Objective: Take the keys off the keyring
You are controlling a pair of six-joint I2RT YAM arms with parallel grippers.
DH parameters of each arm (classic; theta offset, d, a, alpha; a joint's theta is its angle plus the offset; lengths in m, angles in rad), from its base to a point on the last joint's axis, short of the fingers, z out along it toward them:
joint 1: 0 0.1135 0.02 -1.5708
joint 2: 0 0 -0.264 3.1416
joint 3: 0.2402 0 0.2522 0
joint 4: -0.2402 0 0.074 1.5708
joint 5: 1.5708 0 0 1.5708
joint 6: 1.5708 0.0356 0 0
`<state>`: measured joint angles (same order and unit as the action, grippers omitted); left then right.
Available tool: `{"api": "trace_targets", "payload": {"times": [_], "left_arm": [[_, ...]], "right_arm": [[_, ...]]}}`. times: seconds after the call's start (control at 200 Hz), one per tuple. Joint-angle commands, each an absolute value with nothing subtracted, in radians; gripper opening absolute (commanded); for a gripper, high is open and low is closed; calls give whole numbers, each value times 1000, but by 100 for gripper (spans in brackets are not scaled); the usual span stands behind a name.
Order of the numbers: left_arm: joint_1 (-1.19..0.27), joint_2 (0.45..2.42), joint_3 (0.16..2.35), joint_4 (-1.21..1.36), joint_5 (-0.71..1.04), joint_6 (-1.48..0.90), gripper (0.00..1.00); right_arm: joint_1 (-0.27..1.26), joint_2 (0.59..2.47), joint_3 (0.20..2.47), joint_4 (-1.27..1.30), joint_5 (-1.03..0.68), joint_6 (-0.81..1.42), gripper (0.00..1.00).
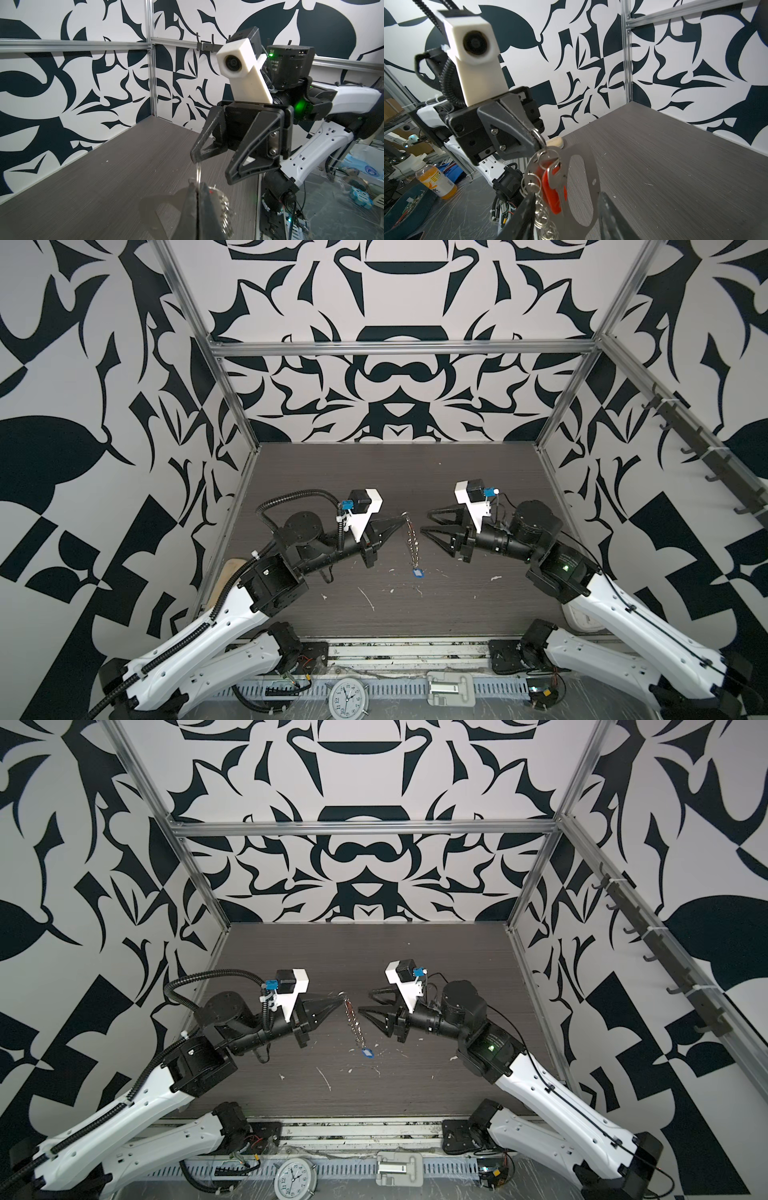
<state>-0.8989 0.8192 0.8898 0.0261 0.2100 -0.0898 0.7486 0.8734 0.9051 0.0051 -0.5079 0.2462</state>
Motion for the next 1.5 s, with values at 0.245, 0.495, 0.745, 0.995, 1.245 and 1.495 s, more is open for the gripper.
{"api": "trace_targets", "payload": {"times": [0.245,0.495,0.745,0.995,1.245,1.495], "left_arm": [[-914,814,908,69,187,-87,0],[-961,831,907,64,110,-45,0],[-994,839,902,61,47,-17,0],[-1017,839,898,55,25,-1,0],[-1018,830,899,41,18,-6,0],[-1052,854,930,-24,-86,-3,0]], "right_arm": [[755,848,922,69,-500,262,49],[755,868,930,67,-494,261,48],[755,867,936,61,-467,262,47],[756,879,949,53,-466,268,46],[756,885,958,35,-471,268,46],[755,881,959,19,-452,263,45]]}}
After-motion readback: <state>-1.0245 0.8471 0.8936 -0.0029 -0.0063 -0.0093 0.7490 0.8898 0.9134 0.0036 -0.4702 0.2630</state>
